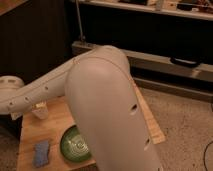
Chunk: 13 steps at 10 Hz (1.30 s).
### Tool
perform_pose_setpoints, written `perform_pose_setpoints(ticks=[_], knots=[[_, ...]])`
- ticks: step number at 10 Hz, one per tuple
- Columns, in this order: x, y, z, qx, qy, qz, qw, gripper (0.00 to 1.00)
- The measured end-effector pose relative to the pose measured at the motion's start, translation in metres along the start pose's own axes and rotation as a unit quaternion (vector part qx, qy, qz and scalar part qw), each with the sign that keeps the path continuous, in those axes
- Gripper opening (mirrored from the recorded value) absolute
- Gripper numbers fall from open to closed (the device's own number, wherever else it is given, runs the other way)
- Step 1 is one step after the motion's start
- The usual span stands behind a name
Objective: Place the white sponge in the ceramic cup
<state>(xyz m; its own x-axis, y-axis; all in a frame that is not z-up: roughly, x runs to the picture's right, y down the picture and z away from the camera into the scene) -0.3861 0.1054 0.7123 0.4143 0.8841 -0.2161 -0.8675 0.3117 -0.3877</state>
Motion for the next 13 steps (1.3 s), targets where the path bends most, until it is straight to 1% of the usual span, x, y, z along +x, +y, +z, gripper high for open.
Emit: perform_pose_setpoints(ticks=[2,3,4,5,6,7,9,10,12,13], knots=[[0.019,-0.009,0.012,-0.020,0.030,0.009,0.9993,0.80],[0.034,-0.009,0.019,-0.022,0.058,0.005,0.9980,0.80],[0.045,-0.004,0.021,-0.018,0.080,-0.003,0.9966,0.80],[0.055,0.004,0.018,-0.013,0.104,-0.014,0.9944,0.80],[0.067,0.012,0.013,-0.005,0.133,-0.028,0.9907,0.80],[0.075,0.011,0.012,0.001,0.148,-0.032,0.9885,0.80],[0.101,0.004,0.009,0.005,0.169,-0.028,0.9852,0.80],[0.115,0.011,0.009,0.001,0.174,-0.021,0.9846,0.80],[0.145,0.028,0.012,-0.004,0.175,0.004,0.9846,0.80],[0.151,0.033,0.011,-0.004,0.170,0.013,0.9853,0.80]])
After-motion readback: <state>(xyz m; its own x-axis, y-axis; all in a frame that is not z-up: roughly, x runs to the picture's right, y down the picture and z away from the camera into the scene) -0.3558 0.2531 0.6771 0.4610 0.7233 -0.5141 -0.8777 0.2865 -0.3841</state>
